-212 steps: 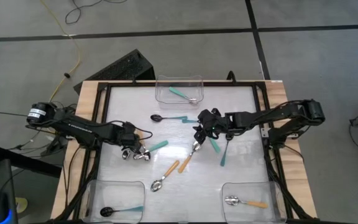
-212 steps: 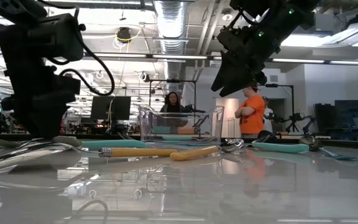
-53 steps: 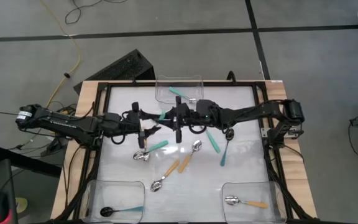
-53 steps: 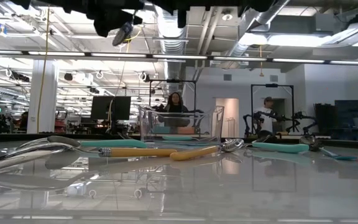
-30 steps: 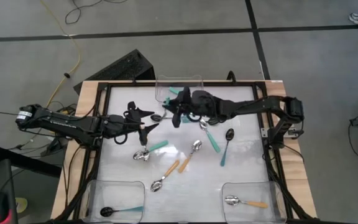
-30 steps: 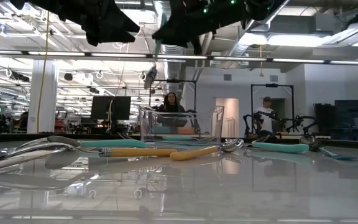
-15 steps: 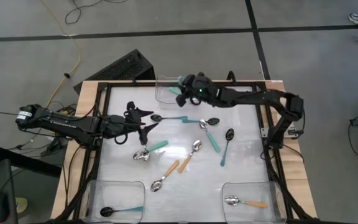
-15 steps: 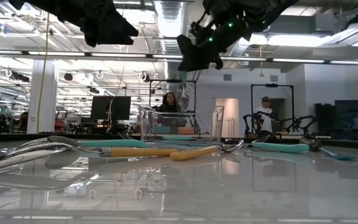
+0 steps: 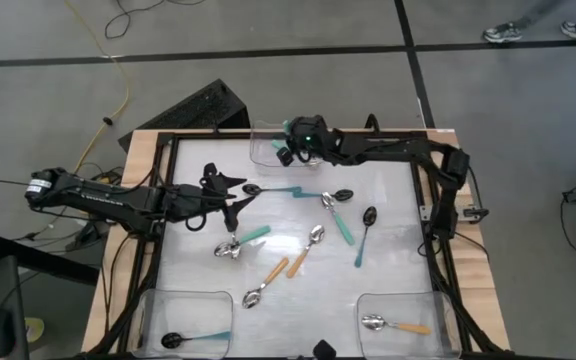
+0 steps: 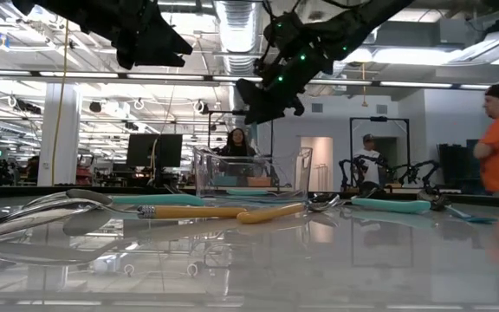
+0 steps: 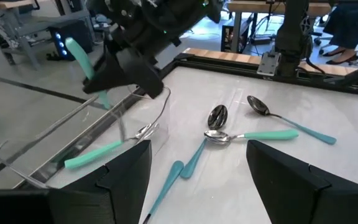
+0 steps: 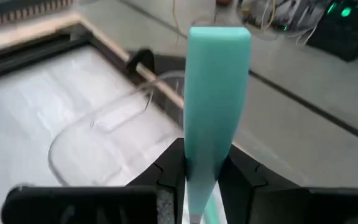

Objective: Sort silverware by color (type)
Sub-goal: Put the top left blue spoon into the top transparent bin

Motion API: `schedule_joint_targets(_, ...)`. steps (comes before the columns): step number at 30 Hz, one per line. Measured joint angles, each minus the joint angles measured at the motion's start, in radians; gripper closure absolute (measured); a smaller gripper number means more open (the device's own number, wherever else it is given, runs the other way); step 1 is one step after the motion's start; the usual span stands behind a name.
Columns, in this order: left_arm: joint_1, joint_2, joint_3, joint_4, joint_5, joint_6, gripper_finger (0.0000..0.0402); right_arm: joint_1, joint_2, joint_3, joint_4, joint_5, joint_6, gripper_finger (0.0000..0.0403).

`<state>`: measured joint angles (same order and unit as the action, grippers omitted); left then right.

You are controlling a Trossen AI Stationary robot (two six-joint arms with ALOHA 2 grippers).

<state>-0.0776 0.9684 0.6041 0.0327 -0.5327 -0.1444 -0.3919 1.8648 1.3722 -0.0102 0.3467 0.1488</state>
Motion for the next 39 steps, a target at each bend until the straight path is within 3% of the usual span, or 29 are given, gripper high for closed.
schedule_joint_targets(10,0.0,0.0,0.0,-0.035,-0.006,-0.03,0.0152,-0.002,0.036,0.096,-0.093,0.01,-0.019,0.0311)
schedule_joint_targets(21,0.0,0.0,0.0,-0.042,-0.006,-0.043,0.0152,0.01,0.063,0.095,-0.164,0.057,-0.018,0.0311)
schedule_joint_targets(39,0.0,0.0,0.0,-0.043,-0.015,-0.034,0.0152,0.015,0.113,0.096,-0.112,0.048,-0.039,0.0311)
